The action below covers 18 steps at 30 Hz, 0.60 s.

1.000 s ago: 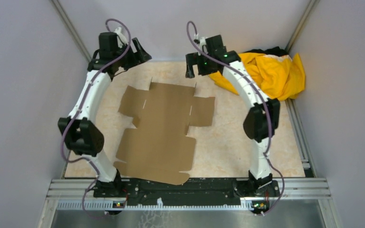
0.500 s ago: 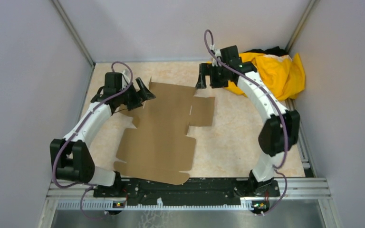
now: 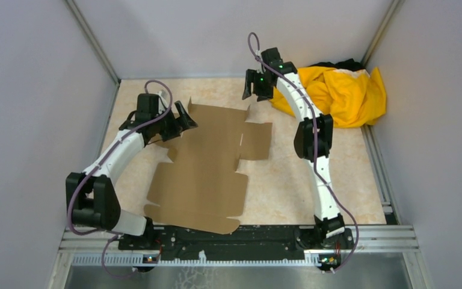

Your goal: Fold the paper box

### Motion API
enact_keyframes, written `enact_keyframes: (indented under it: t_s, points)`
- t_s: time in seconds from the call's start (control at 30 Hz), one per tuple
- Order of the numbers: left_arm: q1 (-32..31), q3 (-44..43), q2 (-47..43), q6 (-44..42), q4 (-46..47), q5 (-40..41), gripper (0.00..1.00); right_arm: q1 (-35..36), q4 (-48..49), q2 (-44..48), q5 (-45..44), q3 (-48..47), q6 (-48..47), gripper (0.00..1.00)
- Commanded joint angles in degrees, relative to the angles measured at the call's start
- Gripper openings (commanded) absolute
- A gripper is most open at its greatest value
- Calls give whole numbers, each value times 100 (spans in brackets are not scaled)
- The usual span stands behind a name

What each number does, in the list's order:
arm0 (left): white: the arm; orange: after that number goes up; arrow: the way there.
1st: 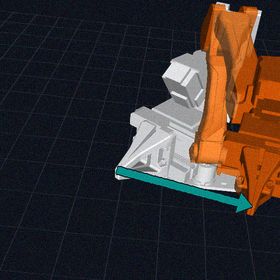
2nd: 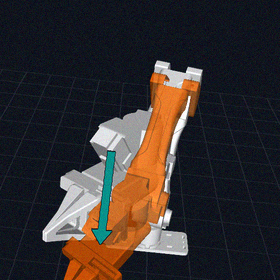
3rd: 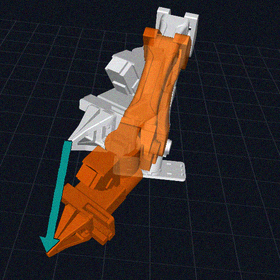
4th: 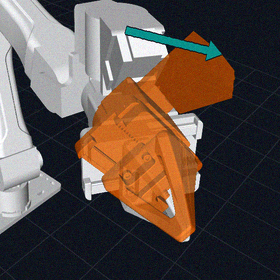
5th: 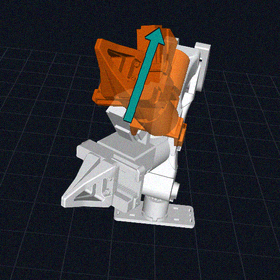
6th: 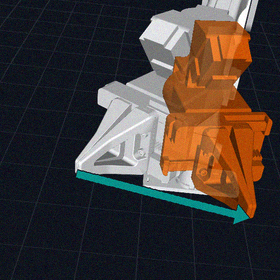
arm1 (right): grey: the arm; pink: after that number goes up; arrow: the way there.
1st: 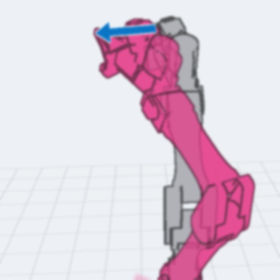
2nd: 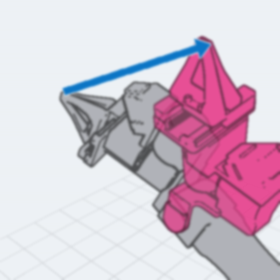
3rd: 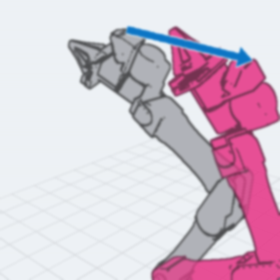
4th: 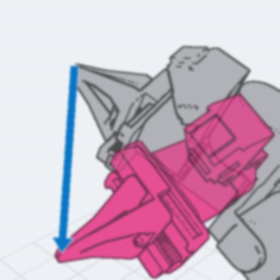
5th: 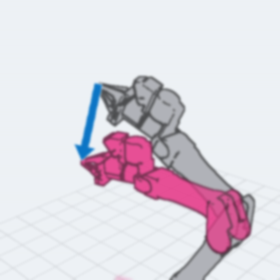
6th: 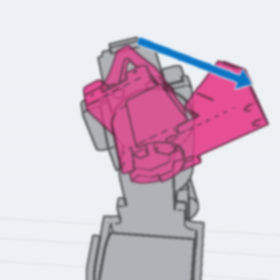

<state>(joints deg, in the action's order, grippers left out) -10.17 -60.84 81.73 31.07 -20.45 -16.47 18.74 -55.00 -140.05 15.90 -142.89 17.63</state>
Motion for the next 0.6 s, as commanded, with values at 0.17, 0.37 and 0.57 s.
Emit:
enact_keyframes:
  t_s: [0.17,0.37,0.57]
  points:
    - [-46,-231,366,-312,1,174,98,137,-35,-144,-183,309,204,67]
    - [-46,-211,462,-330,54,116,98,204,16,-206,-341,395,241,61]
    - [-46,-200,468,-347,99,30,98,241,223,-262,-439,511,417,51]
